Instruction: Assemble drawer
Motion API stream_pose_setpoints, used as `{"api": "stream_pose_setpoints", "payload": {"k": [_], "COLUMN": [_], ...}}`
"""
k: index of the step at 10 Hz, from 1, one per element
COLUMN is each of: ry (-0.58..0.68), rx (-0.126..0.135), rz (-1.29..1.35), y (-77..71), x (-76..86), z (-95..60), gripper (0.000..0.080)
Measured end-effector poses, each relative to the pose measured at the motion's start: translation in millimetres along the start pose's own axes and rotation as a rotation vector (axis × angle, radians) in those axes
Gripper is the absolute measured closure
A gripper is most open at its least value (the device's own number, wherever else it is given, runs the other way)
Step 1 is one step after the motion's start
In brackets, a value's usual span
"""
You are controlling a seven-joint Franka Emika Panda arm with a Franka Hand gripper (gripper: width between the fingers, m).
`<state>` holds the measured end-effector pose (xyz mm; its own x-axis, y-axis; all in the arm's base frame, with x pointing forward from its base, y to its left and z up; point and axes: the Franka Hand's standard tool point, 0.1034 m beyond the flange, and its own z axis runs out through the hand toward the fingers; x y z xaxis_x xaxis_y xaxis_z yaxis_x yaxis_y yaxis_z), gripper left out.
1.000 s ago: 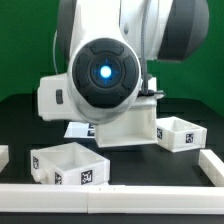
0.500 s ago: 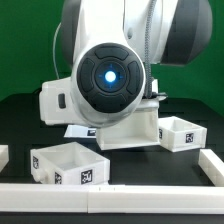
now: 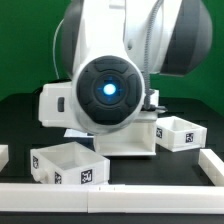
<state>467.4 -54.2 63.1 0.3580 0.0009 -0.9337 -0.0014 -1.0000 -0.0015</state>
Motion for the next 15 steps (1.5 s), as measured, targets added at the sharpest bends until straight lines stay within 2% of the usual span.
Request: {"api": "stream_pose_setpoints", "payload": {"k": [1,2,3,4,5,6,7,10,11,12,14,15], "ry": [0.0,0.0,-0.001,-0.001,-0.002,-0.002,-0.003,0.051,0.139,0.238,0.336,0.416], "rx": [-0.003,-0.005,-0.006,-0.007,-0.008,-0.009,-0.01,-0.015,-0.014,-0.026,-0.024,-0.026], "rz": [-0.005,-0.011,-0.016,-0.023,-0.028,-0.032,-0.037,-0.059,-0.047,-0.051,-0.057,-0.064], "y": [-1.4,-2.5,-3.0,-3.7,-4.3,-4.8,-5.3,-5.1,-7.8,-10.4,-16.5,-17.2], "x": [0.1,0.3,0.4,0.6,0.7,0.9,1.2,9.5,15.1,13.5,1.4,-1.9], "z": [-0.1,-0.1,0.0,0.1,0.2,0.3,0.5,-11.1,-23.4,-34.3,-46.4,-60.1], "gripper": [0.0693,0.0693,0.0558,0.0384,0.0384,0.0216,0.017,0.0151,0.0151,0.015,0.015,0.015]}}
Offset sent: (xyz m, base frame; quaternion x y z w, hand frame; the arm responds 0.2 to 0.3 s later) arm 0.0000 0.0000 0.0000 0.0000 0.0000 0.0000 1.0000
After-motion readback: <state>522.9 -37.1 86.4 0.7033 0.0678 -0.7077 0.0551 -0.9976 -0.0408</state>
